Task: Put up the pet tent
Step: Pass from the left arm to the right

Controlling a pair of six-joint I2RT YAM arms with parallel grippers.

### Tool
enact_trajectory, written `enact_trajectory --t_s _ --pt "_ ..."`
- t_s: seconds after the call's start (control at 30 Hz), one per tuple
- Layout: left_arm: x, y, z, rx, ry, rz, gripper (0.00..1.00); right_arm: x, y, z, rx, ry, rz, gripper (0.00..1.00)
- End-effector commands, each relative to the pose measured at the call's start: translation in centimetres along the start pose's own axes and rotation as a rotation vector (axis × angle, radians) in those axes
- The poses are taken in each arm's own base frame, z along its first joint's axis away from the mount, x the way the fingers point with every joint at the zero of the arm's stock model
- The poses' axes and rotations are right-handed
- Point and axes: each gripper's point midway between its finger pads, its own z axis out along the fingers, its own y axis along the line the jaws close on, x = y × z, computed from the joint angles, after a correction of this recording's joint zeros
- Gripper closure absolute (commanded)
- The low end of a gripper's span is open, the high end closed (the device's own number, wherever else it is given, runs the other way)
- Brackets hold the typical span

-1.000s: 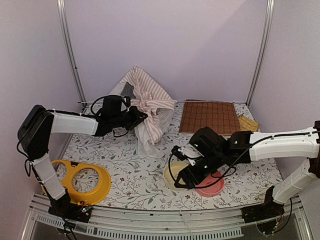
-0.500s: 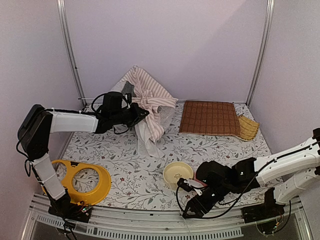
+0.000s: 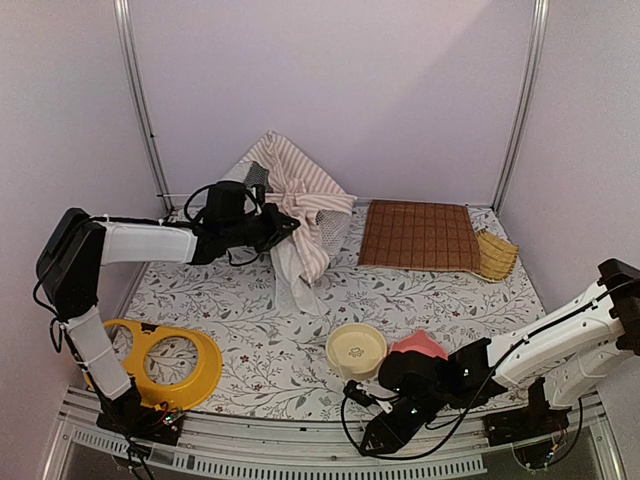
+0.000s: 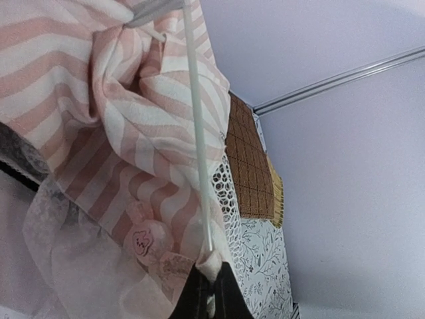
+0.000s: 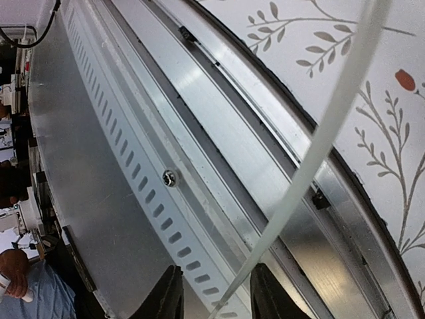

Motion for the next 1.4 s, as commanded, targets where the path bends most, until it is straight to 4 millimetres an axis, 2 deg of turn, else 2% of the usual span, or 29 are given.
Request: enact_trajectory --t_s 0.0,0.07,0.33,0.43,0.57,0.7,0.77,0.87,0.97,1.03,1.23,1.37 --pt "-4.2 -2.2 -0.3 0.049 -0.128 0.055 1.00 0.1 0.6 0.2 -0.035 -0.014 -0.005 0.66" --pt "-4.4 -2.4 -0.3 0.051 -0.131 0.057 1.00 0.2 0.5 0.3 -0.034 -0.011 -0.007 0.69" --pt "-4.9 -2.7 -0.2 0.049 -0.137 0.062 1.00 1.5 0.3 1.1 -0.034 0.018 -0.002 0.70" --pt "-5.0 -2.7 -0.2 0.049 -0.138 0.062 1.00 1.6 0.2 1.0 -0.030 0.013 -0.001 0.76" --pt "-4.9 -2.8 0.0 0.052 -0.132 0.068 1.00 0.9 0.1 0.7 0.001 -0.010 -0.015 0.99" --pt "-4.5 -2.7 -0.1 0.055 -0.116 0.093 1.00 -0.7 0.0 -0.5 0.044 -0.067 -0.051 1.00" --pt "-4.2 -2.6 -0.3 0.054 -0.111 0.107 0.92 -1.7 0.1 -1.3 0.047 -0.098 -0.062 1.00" --pt "-3.9 -2.7 -0.9 0.064 -0.108 0.130 0.71 -2.8 0.3 -2.4 0.053 -0.134 -0.085 1.00" --pt "-3.8 -3.3 -1.6 0.080 -0.105 0.170 0.59 -3.7 0.7 -3.0 0.057 -0.150 -0.102 1.00" --pt "-3.7 -3.8 -2.2 0.084 -0.101 0.195 0.55 -4.3 0.9 -3.3 0.064 -0.160 -0.111 1.00" --pt "-3.8 -6.1 -5.8 0.137 -0.151 0.302 0.44 -6.9 1.0 -5.1 0.039 -0.223 -0.075 1.00" --pt "-3.4 -6.6 -8.2 0.153 -0.186 0.375 0.40 -8.4 1.3 -6.1 0.025 -0.247 -0.069 1.00"
